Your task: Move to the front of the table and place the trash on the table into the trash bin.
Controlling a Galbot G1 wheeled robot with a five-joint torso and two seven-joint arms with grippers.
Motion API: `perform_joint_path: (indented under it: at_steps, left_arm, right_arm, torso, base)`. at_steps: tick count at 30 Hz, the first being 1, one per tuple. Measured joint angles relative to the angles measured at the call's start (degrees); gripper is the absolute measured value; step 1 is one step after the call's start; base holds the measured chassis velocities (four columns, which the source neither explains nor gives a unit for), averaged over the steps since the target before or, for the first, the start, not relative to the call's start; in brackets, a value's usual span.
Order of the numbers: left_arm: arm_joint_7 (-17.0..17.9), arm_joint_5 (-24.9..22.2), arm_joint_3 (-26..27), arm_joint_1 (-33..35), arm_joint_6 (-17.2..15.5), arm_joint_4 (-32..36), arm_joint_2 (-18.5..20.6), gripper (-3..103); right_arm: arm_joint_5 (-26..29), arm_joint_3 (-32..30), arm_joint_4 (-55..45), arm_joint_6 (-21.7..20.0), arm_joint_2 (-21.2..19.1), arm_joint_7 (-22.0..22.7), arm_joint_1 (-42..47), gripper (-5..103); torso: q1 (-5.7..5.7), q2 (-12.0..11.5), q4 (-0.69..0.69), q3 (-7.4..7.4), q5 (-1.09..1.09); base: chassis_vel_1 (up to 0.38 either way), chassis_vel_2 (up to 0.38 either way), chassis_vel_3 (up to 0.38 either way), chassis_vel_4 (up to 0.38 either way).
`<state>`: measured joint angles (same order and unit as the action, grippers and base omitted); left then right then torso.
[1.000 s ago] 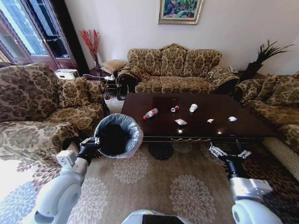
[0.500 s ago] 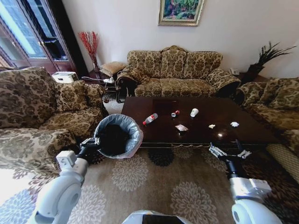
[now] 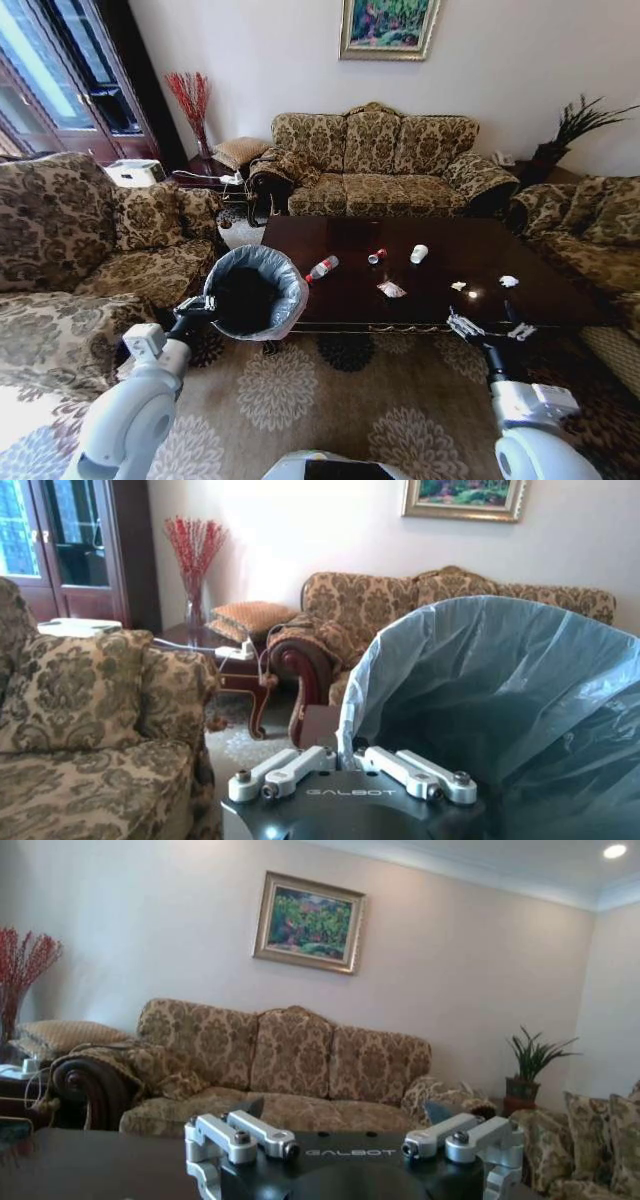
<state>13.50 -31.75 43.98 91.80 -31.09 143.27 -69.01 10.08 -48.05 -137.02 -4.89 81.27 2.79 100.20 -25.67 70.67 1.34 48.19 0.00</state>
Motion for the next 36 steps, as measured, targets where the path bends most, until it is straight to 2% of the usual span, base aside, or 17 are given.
perform_joint_path:
  at_steps: [5,19,24,30,36]
  left_arm:
    - [-0.8,1.1,-0.8,0.2,0.8,0.0,-0.1,3]
    - [-0.7,1.7,-1.6,-0.2,1.0,-0.7,-0.2,3]
    - [0.2,2.3,-1.7,-0.2,1.0,-1.1,-0.6,3]
    - [0.6,3.5,-0.8,0.4,0.7,-1.6,-1.0,3]
    - [2.7,4.4,0.5,0.4,2.0,-3.1,-1.2,3]
  right_arm:
    - [-0.3,0.1,0.5,-0.1,0.2,-0.4,0.1,100]
    - [-1.0,1.8,2.0,-0.1,-0.1,-0.4,-0.8,100]
    - [-1.4,5.9,4.6,-0.5,-1.4,0.3,-3.5,100]
    - [-0.1,13.5,10.6,-3.0,-3.9,2.9,-11.1,100]
    - [2.0,15.8,15.1,-3.9,-7.1,2.5,-15.2,100]
  torso:
    - [-0.48,1.0,0.01,0.44,0.00]
    - [-0.44,0.6,0.02,0.30,0.00]
    - [-0.39,0.5,0.00,0.22,0.00]
    - [-0.21,0.4,0.01,0.10,0.00]
    - [-0.16,0.3,0.03,0.07,0.00]
  base:
    - [-0.111,0.131,0.134,-0.118]
    - [-0.224,0.221,0.230,-0.228]
    - [-0.176,0.185,0.169,-0.165]
    - [-0.039,0.024,0.020,-0.019]
    - [0.041,-0.005,-0.013,0.026]
